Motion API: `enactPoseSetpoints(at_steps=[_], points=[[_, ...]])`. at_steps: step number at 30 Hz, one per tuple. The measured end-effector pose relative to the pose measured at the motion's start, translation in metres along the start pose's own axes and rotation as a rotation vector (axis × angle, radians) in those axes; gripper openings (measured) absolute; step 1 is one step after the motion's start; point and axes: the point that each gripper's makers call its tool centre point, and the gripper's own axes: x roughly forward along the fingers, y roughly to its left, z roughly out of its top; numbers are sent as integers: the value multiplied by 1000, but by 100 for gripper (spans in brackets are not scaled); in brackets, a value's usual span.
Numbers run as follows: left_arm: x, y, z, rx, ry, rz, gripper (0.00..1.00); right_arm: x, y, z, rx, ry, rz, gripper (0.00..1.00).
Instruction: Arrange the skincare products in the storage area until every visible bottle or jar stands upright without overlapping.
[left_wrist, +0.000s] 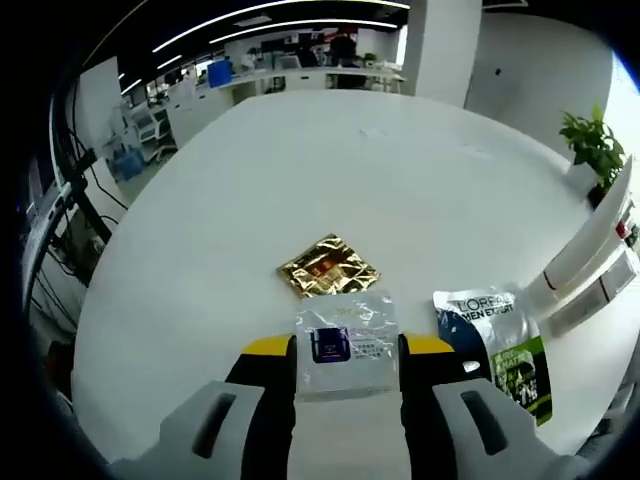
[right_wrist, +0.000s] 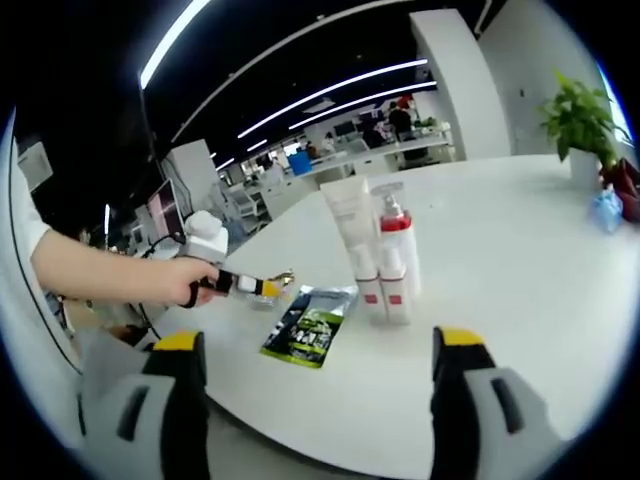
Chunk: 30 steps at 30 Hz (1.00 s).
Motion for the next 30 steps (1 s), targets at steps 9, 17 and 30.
enactPoseSetpoints(at_steps=[9, 17, 30], points=[[-15, -1, -11, -2, 4, -20, 38, 0, 0, 1, -9, -3, -1, 94], [-29, -9, -25, 31, -1, -37, 38, 0, -1, 2, -12, -8, -7, 94], [-32, -21, -48, 38, 21, -54, 38, 0, -1, 1, -6, -8, -4, 94]])
